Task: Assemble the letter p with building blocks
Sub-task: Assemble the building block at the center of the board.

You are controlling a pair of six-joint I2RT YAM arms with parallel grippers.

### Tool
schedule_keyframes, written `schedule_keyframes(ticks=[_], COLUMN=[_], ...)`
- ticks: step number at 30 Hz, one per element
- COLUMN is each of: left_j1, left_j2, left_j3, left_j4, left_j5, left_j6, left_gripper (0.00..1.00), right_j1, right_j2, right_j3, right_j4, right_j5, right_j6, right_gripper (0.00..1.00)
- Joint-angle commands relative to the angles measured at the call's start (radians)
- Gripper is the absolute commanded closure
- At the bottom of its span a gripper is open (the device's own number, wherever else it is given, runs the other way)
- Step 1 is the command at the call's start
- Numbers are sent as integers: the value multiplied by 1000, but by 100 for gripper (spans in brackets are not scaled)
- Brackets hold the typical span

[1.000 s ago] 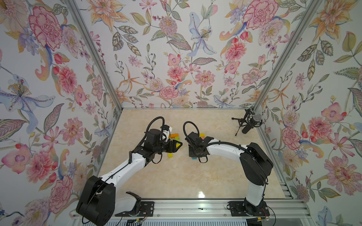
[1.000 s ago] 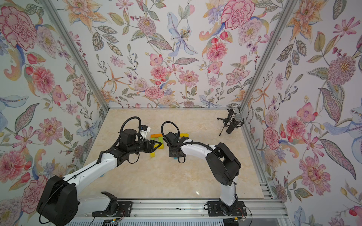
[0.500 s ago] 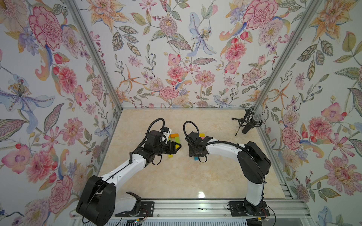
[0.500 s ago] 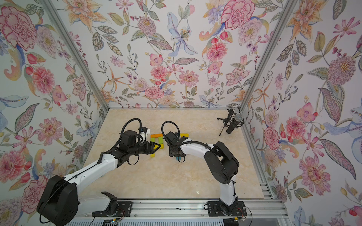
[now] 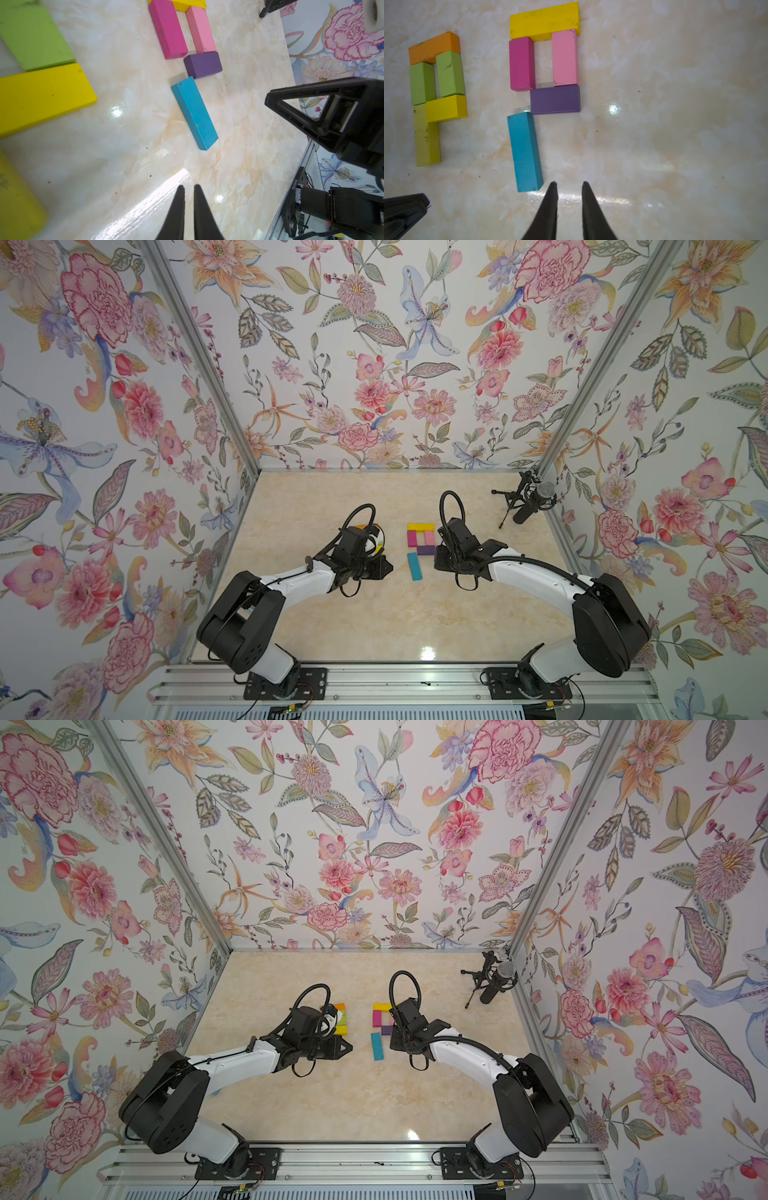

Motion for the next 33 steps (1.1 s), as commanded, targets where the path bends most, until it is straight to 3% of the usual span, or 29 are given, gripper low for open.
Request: schedule_keyframes(ticks=[1,3,5,8,20,33], left_j1=[-42,-52,-65,-79,-93,-98], left_j2=[67,107,141,173,268,328], left_j3=[66,85,106,139,272,277], left_j4=[10,21,33,24,-94,-106], left_j5=[-66,-79,-97,-132,-170,-165], left_j6=[-27,-50,-73,-96,-81,-76], left_gripper=[100,100,100,100,100,100], right_j1=[-39,-57,-73,-92,-110,-39], right_j2=[-2,24,53,98,219,270], right_j3=[-55,-71,-83,-87,-79,-101], right_j4=[128,168,217,263,372,446], right_j5=[-124,-168,-214,-267,-398,-387], right_j6=[-36,-51,-63,-74,-77,-13], right_gripper=[82,85,95,99,100,100])
